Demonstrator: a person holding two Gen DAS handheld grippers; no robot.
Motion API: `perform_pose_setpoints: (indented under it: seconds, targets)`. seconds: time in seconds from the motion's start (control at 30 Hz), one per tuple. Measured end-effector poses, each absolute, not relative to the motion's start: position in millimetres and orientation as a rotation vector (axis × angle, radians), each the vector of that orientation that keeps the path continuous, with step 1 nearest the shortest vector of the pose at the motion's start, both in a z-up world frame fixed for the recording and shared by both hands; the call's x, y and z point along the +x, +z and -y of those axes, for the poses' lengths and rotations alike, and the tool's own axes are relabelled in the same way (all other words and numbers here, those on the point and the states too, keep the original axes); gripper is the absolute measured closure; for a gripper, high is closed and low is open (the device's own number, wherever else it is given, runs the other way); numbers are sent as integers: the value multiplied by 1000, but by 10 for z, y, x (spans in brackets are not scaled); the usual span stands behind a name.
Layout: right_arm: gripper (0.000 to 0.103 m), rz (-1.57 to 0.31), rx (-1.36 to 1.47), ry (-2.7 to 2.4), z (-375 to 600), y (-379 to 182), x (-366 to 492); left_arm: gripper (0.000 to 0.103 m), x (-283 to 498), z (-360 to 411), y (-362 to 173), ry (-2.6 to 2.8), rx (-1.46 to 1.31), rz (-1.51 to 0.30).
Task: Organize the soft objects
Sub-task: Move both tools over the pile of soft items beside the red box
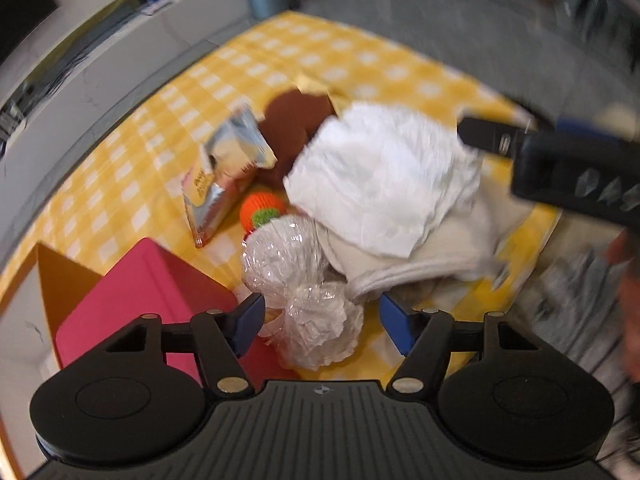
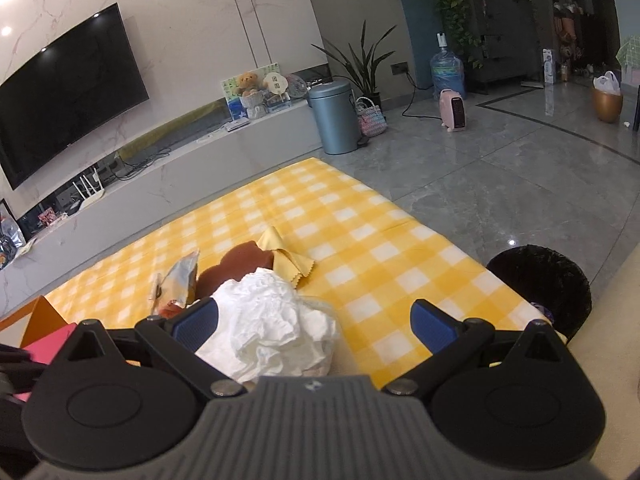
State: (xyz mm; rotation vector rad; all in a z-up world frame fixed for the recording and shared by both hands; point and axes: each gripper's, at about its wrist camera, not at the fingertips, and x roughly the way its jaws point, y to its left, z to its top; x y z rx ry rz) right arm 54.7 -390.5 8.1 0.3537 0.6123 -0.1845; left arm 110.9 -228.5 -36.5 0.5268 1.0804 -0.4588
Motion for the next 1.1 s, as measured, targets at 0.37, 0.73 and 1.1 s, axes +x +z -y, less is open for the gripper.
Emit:
perform_pose_setpoints:
  seconds: [0.37,0.73,1.1]
  targets:
    - [5,-526,409,-222,4025,153,459,10,1291,2609,-815,-387,767,-1137]
    - [5,-533,474,-187,4139,112,464,32,1508,2615,-855,-360,762,-1221]
    - [5,-555,450,-200,4124,87,491,33,1250,2630,-638,-392,754,-1156]
